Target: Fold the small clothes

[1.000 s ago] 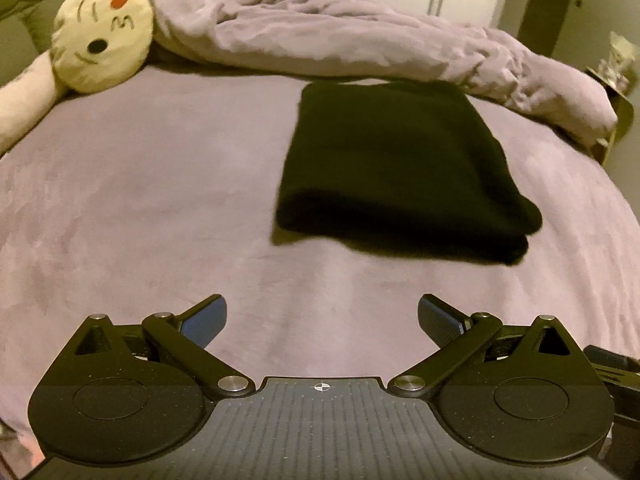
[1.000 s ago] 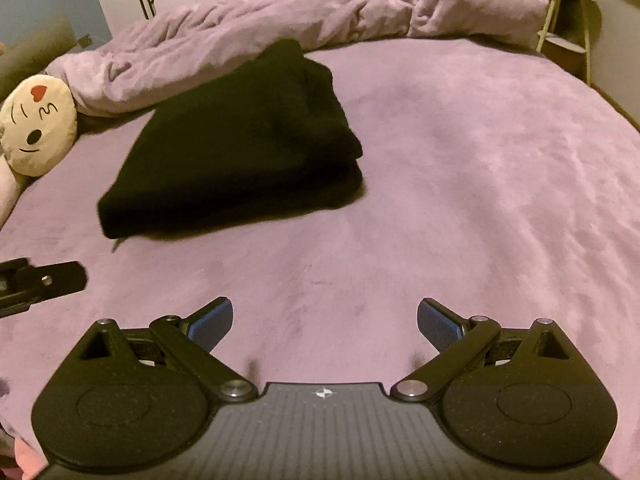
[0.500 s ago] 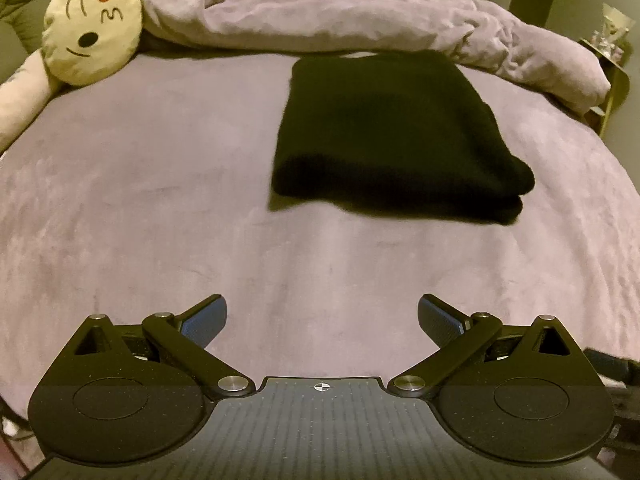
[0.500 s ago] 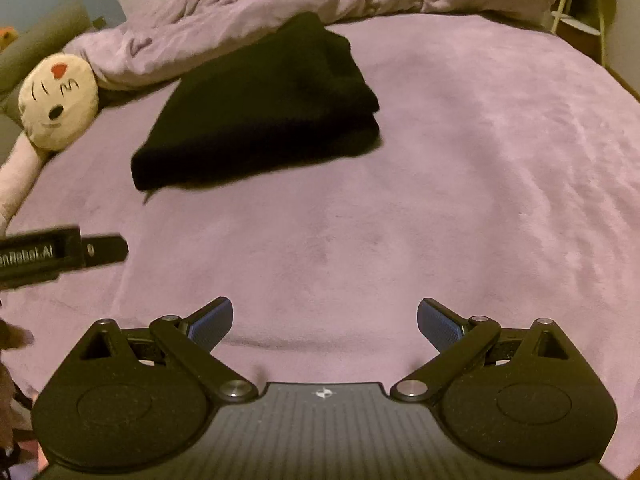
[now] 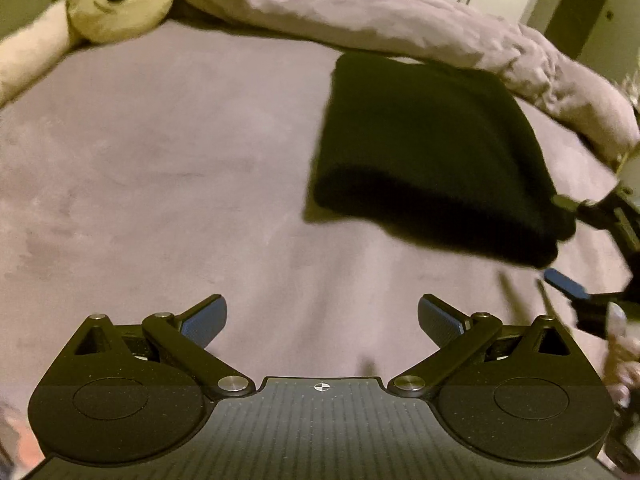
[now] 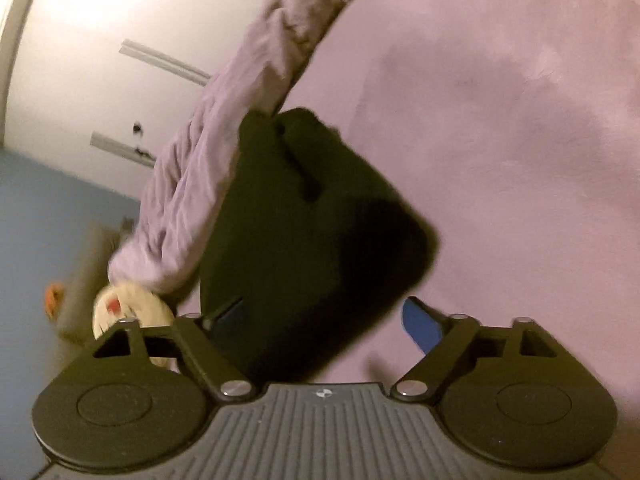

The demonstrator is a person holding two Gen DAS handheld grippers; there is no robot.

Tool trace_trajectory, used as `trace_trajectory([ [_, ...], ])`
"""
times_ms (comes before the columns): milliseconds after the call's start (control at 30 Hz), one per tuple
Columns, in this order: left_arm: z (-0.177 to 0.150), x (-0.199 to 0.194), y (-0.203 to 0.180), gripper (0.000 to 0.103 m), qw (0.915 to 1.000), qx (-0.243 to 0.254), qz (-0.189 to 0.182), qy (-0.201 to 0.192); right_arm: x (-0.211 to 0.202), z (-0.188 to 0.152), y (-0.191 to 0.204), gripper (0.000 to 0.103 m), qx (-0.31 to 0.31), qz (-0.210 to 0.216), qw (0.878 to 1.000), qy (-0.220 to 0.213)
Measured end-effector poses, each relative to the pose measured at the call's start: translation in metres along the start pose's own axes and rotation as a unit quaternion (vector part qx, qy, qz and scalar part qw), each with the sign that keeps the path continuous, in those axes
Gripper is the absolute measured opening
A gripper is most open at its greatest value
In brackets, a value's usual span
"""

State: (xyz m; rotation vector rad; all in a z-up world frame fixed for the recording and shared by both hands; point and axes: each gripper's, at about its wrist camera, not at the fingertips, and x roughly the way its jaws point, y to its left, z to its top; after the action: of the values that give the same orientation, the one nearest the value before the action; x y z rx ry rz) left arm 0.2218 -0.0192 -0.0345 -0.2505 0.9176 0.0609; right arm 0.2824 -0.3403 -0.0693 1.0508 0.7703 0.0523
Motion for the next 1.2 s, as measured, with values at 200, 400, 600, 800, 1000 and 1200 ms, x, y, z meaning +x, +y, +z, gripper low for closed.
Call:
trace_trajectory([
  [200,0.018,0.02,0.004,0.103,0.9985,-0.048,-0.026,0.008,0.025,0.022,0.004,0.021,0.002,0.016,1.0,-0.009],
  [400,0.015,0.03,-0.004,0.103,0.999,-0.04,-0.012,0.016,0.02,0.01,-0.005,0.016,-0.078,-0.036,0.996,-0.03],
  [600,0.01,0.012,-0.013,0.103,0.9998,-0.015,0.009,0.004,0.007,-0.001,0.031,0.043,-0.201,-0.13,0.97,-0.044],
  [800,0.006,-0.008,-0.02,0.103,0.9994,0.016,0.029,-0.007,-0.043,-0.049,0.056,0.099,-0.32,-0.161,0.933,-0.036],
  [1000,0.001,-0.015,-0.028,0.103,0.9981,0.047,0.04,-0.008,-0.077,-0.085,0.049,0.099,-0.351,-0.209,0.913,0.0],
  [1200,0.0,-0.024,-0.04,0.103,0.9943,0.085,0.063,-0.019,-0.074,-0.095,0.087,0.099,-0.419,-0.241,0.876,-0.013],
])
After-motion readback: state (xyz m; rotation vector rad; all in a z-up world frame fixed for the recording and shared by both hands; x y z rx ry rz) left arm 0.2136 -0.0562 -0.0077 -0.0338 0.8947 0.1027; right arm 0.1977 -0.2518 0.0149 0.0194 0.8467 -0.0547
